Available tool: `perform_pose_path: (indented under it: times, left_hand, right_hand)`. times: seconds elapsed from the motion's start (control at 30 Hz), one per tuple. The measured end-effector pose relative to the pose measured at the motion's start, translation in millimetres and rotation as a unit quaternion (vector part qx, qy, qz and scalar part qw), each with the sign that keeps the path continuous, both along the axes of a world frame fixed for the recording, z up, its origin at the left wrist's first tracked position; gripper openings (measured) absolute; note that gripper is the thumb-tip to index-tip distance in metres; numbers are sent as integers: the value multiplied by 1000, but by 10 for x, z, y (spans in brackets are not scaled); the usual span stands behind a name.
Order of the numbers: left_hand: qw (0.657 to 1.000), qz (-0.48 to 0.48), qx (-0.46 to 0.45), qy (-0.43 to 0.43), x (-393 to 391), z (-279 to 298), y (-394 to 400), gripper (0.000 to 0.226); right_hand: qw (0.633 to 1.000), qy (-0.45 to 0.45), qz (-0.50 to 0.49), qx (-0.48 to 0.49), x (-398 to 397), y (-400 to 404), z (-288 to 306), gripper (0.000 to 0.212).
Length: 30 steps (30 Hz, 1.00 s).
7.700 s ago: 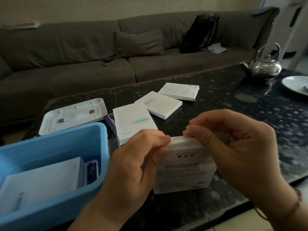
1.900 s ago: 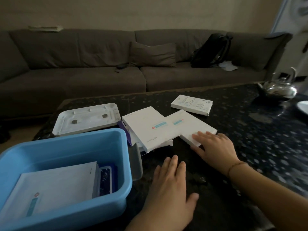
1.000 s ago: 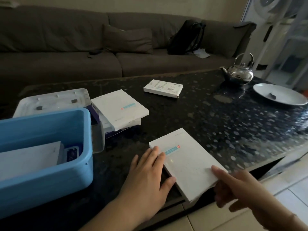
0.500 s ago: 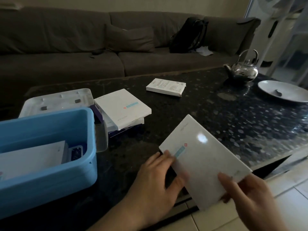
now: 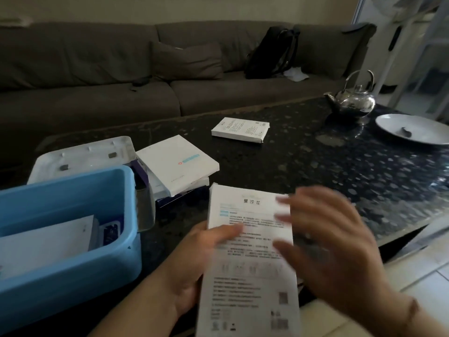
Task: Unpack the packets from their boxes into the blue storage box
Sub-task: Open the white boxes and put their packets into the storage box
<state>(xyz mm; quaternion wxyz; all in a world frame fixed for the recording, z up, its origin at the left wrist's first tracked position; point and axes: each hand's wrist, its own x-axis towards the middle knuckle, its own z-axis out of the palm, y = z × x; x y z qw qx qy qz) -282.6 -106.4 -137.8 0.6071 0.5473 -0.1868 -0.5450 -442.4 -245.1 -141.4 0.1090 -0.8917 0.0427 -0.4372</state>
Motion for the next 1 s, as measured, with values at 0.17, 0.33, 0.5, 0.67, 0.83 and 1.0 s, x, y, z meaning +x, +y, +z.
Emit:
perform_pose_path:
  times: [0.17,0.33,0.5,0.67,0.83,1.0]
  left_hand:
    - [999,-51,15,-11,28,23,8,29]
    - [998,-56,32,-22,49,26,8,38]
    - [996,-43,56,-51,91,42,12,47]
    - [996,-45,66,-44,124,57,24,40]
    - [993,-37,90,-69,142,53,43,66]
    - [990,-41,111,-77,151,35,46,74]
  right_hand:
    - [976,150,-18,157,265,-251,270,57]
    - [971,134,10,200,345,-284,167,34]
    - [976,125,21,180,372,-342,108,28]
    - [987,134,35,87,307,-329,101,39]
    - [989,131,45,53,304,-343,77,33]
    - [990,129,46,45,297,-366,43,27]
